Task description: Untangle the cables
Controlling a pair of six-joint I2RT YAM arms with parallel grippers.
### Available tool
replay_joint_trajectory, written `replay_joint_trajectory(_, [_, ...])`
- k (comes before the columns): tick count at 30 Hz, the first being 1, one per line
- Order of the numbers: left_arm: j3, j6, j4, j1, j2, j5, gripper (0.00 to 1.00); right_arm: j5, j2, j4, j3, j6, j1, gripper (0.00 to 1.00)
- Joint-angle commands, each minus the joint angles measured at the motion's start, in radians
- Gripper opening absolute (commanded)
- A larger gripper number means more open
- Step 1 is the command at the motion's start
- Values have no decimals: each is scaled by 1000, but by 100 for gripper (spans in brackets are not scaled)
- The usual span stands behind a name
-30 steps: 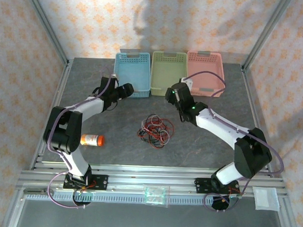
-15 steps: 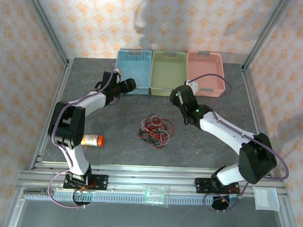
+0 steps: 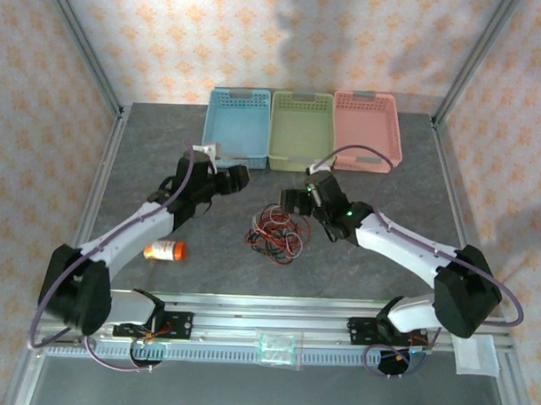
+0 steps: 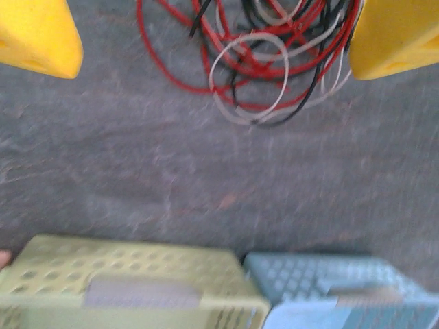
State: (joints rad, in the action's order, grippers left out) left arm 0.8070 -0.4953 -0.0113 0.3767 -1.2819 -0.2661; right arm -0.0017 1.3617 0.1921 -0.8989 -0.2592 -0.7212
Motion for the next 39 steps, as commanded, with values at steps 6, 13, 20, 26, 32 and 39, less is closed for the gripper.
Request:
replay_joint_trajectory(6, [-231, -119, -26, 21, 159, -44, 90, -55, 50, 257, -116, -53, -149, 82])
replay_joint_trajectory(13, [-402, -257, -117, -55, 309, -154, 85, -60, 206, 422, -314, -95, -223, 56])
replay_joint_trajectory(20, [-497, -374, -228, -243, 398, -347, 84, 3, 481, 576, -580, -142, -245, 45])
replay_joint_trajectory(26, [-541, -427, -300, -313, 411, -401, 83, 70, 684, 676, -791, -142, -244, 41])
replay_joint_trajectory(32, [-539, -421, -306, -322, 411, -387, 83, 95, 793, 751, -916, -128, -244, 39])
replay_joint_trajectory(39, [-544, -397, -293, -325, 401, -386, 83, 95, 856, 809, -983, -133, -243, 33])
